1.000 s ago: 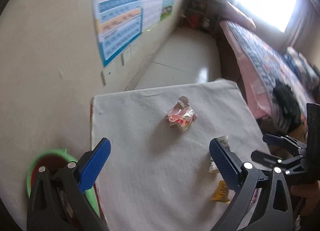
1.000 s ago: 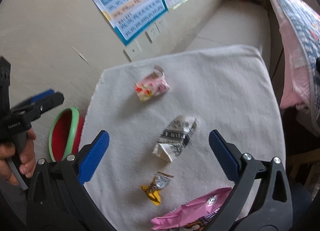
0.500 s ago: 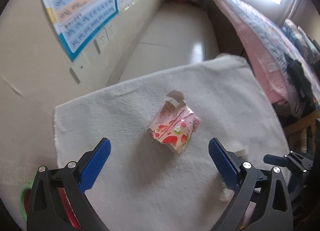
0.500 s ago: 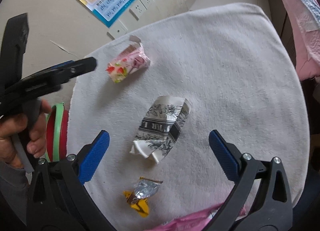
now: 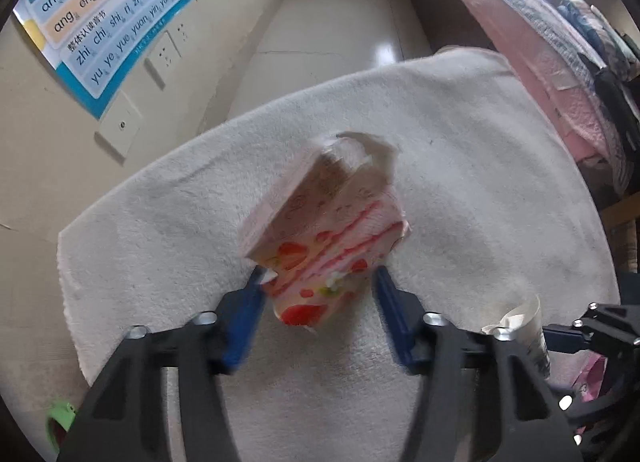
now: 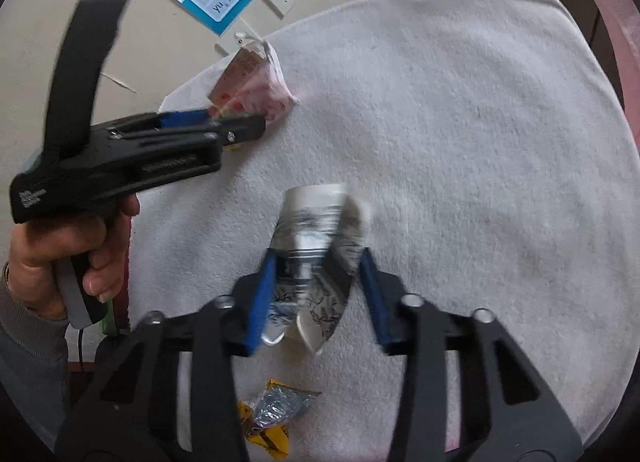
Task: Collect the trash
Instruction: 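Grasp the pink candy wrapper with the left tool while the right tool grasps the silver-black wrapper, then carry the pink candy wrapper and silver-black wrapper to the red bucket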
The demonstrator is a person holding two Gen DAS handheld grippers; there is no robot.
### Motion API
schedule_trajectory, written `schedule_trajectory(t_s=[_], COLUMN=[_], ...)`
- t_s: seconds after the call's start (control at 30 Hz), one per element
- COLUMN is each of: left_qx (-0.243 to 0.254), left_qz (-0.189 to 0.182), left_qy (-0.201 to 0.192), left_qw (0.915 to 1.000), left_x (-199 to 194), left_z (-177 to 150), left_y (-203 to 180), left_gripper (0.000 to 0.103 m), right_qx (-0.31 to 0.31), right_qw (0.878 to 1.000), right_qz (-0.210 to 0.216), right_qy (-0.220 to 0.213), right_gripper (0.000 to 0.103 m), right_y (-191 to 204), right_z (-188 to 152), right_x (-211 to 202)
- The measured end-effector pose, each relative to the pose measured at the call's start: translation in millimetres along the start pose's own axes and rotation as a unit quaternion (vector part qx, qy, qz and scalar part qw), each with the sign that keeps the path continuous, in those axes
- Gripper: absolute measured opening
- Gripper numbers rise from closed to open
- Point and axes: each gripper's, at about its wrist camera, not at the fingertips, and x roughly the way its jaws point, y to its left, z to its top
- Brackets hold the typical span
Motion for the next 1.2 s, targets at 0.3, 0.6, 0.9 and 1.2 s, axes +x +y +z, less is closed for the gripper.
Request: schedule_trajectory(t_s=[0.3, 0.6, 0.9, 1.2], left_qx=[-0.031, -0.045, -0.078, -0.117], left_qz=[-0.016, -0.006, -0.007, -0.003], left_qy=[-0.028, -0.061, -0.09, -0.117], left_qw=[0.999, 0.9971, 0.9928, 0.9862], left_x=[-29.9, -84.3, -137.2, -179.0], left_z=[-18.5, -55.5, -107.5, -159.2], left_y=[3.5, 1.3, -0.3, -2.3], left_gripper=[0.03, 0.03, 0.03, 0.03], right_qx=[-0.026, -0.046, -0.069, -0.092], right_qw=[0.999, 0.997, 0.993, 0.989], right_qz=[-0.013, -0.017, -0.022, -0.025], right_qy=[-0.022, -0.063, -0.088, -0.112], right_gripper=[0.034, 0.034, 0.034, 0.034], right_y=[7.2, 30.5, 60.7, 80.9], right_z=[0.4, -12.9, -40.0, -61.6], right_x=[-25.7, -68.3, -104.2, -131.2])
